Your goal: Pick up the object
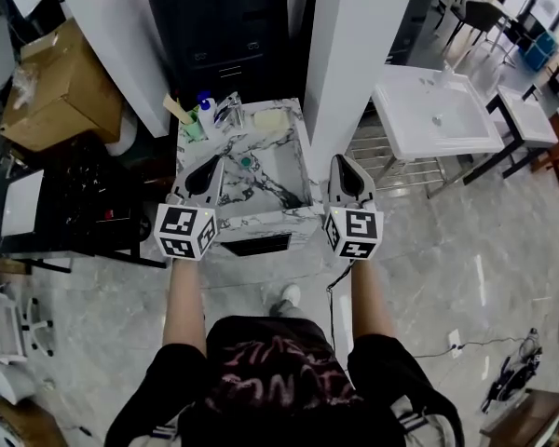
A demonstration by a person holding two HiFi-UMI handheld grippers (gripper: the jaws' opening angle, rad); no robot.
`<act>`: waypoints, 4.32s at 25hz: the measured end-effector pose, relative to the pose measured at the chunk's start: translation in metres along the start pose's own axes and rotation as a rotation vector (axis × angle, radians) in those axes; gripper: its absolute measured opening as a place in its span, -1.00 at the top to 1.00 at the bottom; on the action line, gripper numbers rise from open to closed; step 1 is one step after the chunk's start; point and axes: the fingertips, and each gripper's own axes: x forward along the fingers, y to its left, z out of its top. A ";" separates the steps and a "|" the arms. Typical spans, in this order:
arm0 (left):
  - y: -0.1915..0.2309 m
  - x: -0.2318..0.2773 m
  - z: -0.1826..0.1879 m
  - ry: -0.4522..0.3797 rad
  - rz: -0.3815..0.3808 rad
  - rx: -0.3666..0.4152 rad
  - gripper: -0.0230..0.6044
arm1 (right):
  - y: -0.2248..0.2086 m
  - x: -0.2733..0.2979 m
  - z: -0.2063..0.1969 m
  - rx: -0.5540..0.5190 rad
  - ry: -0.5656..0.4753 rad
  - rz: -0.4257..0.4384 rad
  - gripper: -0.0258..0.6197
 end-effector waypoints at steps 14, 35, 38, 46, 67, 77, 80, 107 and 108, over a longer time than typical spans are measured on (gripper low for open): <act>0.005 0.062 0.002 0.023 0.021 -0.018 0.88 | -0.035 0.057 -0.002 0.003 0.014 0.039 0.87; 0.061 0.142 -0.009 0.021 -0.031 -0.041 0.88 | -0.035 0.149 -0.012 -0.012 0.040 0.004 0.87; 0.066 0.154 -0.010 0.023 -0.038 -0.045 0.88 | -0.036 0.160 -0.014 -0.012 0.048 0.002 0.87; 0.064 0.188 -0.020 0.046 -0.076 -0.047 0.88 | -0.045 0.181 -0.022 -0.016 0.065 -0.009 0.87; 0.023 0.279 -0.134 0.364 -0.264 0.109 0.54 | -0.071 0.200 -0.048 -0.011 0.122 -0.042 0.87; 0.021 0.320 -0.208 0.531 -0.338 0.210 0.34 | -0.081 0.217 -0.077 -0.016 0.171 -0.056 0.87; 0.024 0.334 -0.226 0.567 -0.356 0.252 0.33 | -0.085 0.222 -0.084 -0.015 0.182 -0.063 0.87; 0.024 0.371 -0.288 0.708 -0.458 0.350 0.75 | -0.109 0.238 -0.121 0.001 0.236 -0.105 0.87; 0.023 0.371 -0.287 0.704 -0.461 0.349 0.76 | -0.109 0.238 -0.121 0.003 0.235 -0.105 0.87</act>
